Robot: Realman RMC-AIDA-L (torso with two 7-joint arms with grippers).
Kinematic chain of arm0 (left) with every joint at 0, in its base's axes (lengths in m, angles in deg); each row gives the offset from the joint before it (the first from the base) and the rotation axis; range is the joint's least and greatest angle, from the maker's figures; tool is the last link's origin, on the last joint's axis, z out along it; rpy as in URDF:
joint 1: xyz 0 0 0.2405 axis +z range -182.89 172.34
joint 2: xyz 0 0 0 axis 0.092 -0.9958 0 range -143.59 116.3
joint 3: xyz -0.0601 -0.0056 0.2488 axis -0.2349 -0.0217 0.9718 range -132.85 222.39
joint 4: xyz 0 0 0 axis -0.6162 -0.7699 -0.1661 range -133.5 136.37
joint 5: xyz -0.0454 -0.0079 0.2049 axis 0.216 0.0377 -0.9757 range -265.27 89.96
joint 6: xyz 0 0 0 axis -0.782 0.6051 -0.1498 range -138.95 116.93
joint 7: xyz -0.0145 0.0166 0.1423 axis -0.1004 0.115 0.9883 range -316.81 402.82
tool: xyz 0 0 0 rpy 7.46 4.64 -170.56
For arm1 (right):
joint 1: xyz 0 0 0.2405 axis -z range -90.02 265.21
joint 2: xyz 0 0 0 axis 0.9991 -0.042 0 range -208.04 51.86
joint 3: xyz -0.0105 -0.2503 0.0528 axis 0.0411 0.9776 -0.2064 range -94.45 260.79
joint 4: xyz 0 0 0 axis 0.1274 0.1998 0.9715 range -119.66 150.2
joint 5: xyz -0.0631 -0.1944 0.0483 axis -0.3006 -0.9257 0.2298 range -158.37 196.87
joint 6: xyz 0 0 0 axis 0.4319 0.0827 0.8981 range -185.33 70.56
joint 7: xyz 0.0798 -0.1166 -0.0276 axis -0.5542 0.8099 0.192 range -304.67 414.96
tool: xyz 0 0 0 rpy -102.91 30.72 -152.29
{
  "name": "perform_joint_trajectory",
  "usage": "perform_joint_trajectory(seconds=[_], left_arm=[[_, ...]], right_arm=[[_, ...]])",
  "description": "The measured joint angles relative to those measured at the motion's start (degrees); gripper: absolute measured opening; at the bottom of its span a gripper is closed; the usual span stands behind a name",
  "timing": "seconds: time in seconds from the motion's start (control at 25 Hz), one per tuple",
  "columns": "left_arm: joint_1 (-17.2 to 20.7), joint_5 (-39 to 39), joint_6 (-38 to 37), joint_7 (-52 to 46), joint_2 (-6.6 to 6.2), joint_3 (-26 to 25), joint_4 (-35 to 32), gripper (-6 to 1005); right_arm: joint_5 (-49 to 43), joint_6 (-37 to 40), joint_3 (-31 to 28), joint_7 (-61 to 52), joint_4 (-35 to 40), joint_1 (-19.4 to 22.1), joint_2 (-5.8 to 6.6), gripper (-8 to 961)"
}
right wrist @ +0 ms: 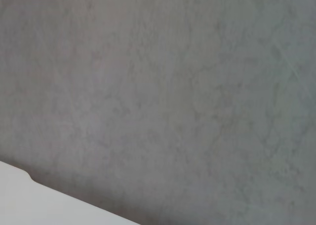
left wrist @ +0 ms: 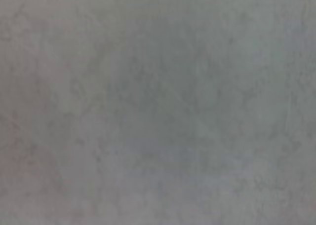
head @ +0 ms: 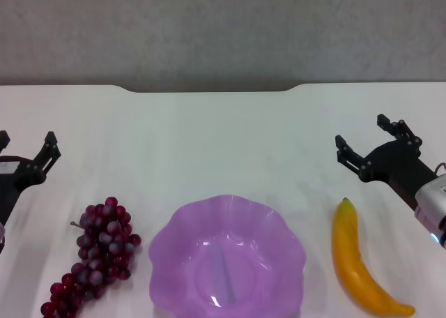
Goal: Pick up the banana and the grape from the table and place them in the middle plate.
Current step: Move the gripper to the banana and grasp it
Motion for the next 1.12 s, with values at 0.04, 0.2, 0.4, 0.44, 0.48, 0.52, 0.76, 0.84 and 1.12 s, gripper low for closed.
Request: perform_joint_trajectory(seconds=[0.04,0.2,0.4,0.44,0.48,0.52,0.76,0.84,1.12], left_arm=[[-0.12,0.06,0.39,0.00,-0.01,-0.01,0.00,892],[-0.51,0.10,1.29,0.04,-0.01,-0.04,0.03,890],[0.17,0.20,0.06,0.07,0.04,-0.10,-0.31,889],[0.26,0.44,-0.28,0.01,0.04,-0.14,-0.32,889],[0.32,0.71,-0.47,-0.09,0.04,-0.17,-0.33,889],[0.31,1.11,-0.62,-0.26,0.04,-0.22,-0.34,889],[0.36,1.55,0.88,-0.04,-0.04,-0.16,0.55,889],[0.39,1.55,1.56,-0.02,-0.11,-0.15,0.60,889],[0.04,1.55,2.77,0.02,-0.23,-0.13,1.15,889]], right_arm=[[0.03,0.00,-0.05,-0.01,0.10,-0.04,0.01,890],[0.07,-0.05,-0.40,-0.07,0.18,-0.24,0.03,882],[0.10,0.25,-0.46,-0.21,0.40,-0.26,0.03,881],[0.10,0.33,-0.46,-0.20,0.40,-0.20,0.02,881],[0.10,0.44,-0.46,-0.20,0.40,-0.14,0.00,881],[0.11,0.61,-0.46,-0.18,0.34,-0.06,-0.03,881],[-0.29,-3.68,-0.68,0.28,-4.42,-0.28,0.75,880],[-0.31,-7.27,-2.05,0.47,-8.46,0.13,2.36,880],[-0.36,-35.53,-13.90,7.90,-34.50,5.88,11.22,879]])
